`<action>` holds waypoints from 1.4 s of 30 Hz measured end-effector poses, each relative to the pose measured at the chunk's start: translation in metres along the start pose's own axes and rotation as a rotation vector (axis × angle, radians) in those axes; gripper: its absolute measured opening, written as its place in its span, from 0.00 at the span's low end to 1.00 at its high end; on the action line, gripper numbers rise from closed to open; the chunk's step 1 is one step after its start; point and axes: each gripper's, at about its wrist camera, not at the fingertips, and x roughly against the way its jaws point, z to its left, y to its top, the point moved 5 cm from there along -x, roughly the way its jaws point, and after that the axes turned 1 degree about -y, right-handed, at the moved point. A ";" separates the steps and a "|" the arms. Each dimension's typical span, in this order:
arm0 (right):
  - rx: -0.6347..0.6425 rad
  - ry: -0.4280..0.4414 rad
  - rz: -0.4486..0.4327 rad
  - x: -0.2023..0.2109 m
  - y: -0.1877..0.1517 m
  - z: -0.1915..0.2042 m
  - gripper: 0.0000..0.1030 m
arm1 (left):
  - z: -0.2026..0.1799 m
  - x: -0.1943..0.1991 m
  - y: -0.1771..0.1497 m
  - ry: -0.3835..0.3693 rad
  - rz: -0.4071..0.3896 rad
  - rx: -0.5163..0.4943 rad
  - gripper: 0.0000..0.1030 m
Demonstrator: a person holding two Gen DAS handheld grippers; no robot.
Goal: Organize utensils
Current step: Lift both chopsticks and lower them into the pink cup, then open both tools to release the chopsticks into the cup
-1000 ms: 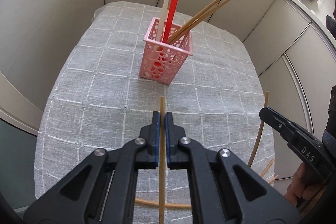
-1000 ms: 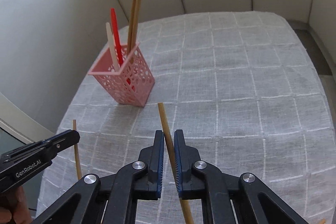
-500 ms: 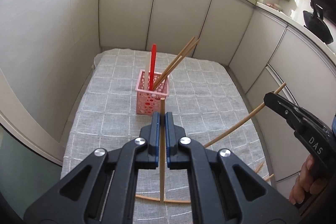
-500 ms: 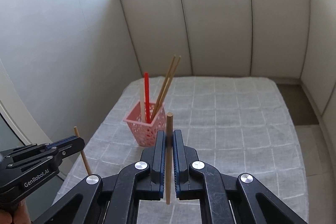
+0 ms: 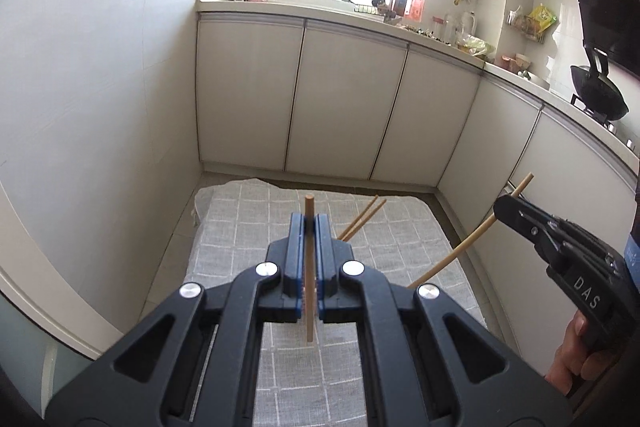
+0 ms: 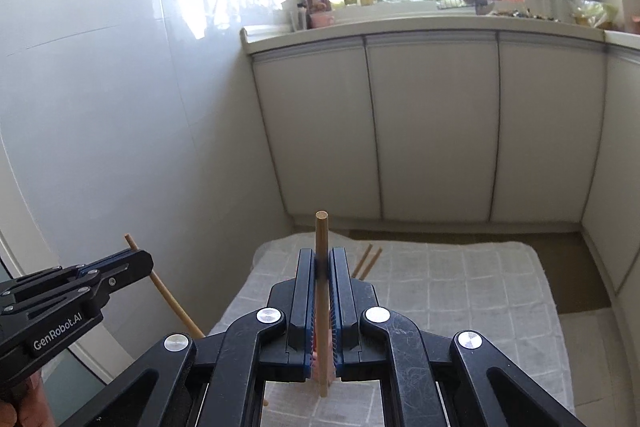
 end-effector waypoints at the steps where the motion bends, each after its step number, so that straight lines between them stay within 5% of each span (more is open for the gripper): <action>1: 0.003 0.000 -0.005 -0.003 0.004 0.001 0.06 | 0.001 -0.001 0.006 0.001 -0.012 0.001 0.05; 12: -0.045 -0.017 -0.021 -0.049 0.023 0.001 0.06 | -0.006 -0.035 0.030 0.015 -0.093 -0.051 0.05; 30: -0.153 -0.023 0.084 -0.135 -0.017 -0.024 0.06 | -0.017 -0.130 -0.011 0.027 0.181 -0.168 0.05; 42: -0.193 -0.033 0.105 -0.142 -0.026 -0.045 0.11 | -0.012 -0.153 -0.007 -0.067 0.267 -0.020 0.08</action>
